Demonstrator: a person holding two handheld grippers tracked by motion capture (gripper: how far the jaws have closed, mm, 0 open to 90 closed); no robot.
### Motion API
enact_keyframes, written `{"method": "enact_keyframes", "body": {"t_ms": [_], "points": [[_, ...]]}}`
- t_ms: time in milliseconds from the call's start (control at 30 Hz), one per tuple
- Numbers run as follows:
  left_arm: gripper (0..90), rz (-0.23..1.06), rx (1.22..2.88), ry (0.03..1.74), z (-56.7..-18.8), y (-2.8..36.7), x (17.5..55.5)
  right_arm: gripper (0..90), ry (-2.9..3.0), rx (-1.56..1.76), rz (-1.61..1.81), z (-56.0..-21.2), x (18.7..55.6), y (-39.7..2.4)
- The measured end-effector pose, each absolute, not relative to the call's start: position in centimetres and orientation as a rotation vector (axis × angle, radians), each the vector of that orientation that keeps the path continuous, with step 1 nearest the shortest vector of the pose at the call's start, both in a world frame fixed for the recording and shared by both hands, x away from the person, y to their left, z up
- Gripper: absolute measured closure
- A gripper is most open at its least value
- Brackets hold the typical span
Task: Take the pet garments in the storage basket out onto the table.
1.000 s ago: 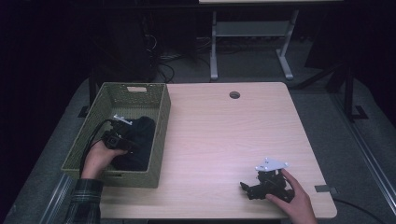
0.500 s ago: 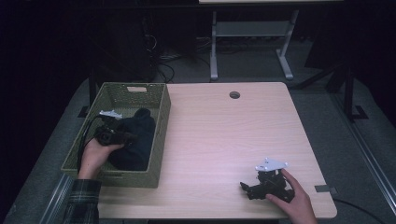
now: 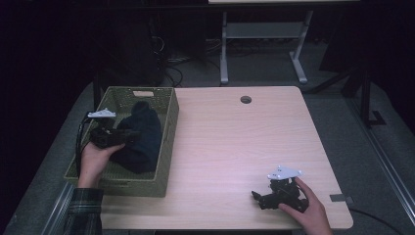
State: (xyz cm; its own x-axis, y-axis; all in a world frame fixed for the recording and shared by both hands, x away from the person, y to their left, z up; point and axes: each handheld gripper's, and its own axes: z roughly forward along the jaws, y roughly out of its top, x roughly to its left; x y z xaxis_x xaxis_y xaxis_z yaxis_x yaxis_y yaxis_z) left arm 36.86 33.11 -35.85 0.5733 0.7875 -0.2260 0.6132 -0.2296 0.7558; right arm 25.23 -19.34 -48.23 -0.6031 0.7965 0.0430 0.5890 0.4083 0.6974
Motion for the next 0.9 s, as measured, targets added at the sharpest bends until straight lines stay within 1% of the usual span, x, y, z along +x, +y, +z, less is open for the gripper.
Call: {"method": "enact_keyframes", "body": {"t_ms": [233,467,767,900], "points": [[73.3,0.326,1.848,1.079,-33.8,33.6,36.1,0.0,2.372,1.205,0.995,-48.2,25.2,-19.3],[73.7,0.367,1.797,1.034,-32.1,34.1,35.5,0.0,2.372,1.205,0.995,-48.2,25.2,-19.3],[74.0,0.367,1.756,0.968,-30.8,33.6,35.0,0.0,2.372,1.205,0.995,-48.2,25.2,-19.3],[74.0,0.344,1.74,0.935,-30.2,32.9,34.9,0.0,2.372,1.204,0.995,-48.2,25.2,-19.3]]}}
